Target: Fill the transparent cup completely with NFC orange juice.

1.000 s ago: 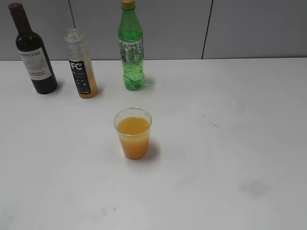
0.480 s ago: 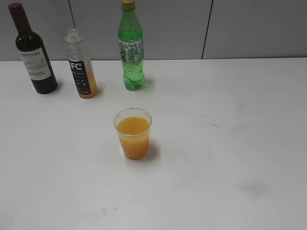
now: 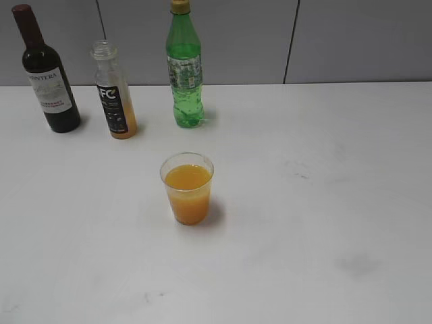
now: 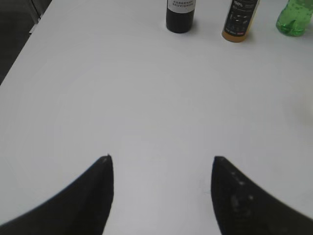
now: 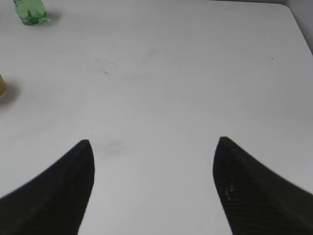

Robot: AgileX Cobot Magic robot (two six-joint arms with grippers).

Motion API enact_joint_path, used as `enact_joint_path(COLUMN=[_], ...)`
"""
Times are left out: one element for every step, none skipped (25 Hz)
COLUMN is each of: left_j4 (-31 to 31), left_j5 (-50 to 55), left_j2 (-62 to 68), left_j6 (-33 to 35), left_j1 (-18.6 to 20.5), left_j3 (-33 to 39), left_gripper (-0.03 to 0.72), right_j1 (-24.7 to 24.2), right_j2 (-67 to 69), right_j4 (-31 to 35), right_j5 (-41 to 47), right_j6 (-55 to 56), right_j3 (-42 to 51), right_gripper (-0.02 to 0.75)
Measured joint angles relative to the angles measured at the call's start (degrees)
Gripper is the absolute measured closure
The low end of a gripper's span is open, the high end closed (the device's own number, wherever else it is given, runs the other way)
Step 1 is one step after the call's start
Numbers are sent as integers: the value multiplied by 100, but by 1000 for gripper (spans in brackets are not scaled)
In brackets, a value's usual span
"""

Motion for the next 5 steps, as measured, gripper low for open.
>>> enact_joint_path(left_j4=[0,0,0,0,0], left_j5=[0,0,0,0,0], left_j2=[0,0,0,0,0], left_j6=[0,0,0,0,0], left_j1=[-6,-6,-6,-6,-10], left_j3=[0,0,0,0,0], left_gripper=[208,210,214,221,225], right_j1=[0,0,0,0,0], right_j2=[0,0,0,0,0], right_j4=[0,0,0,0,0], right_j5=[0,0,0,0,0], right_j6=[0,0,0,0,0], right_j3=[0,0,0,0,0], right_gripper=[151,151,151,151,151])
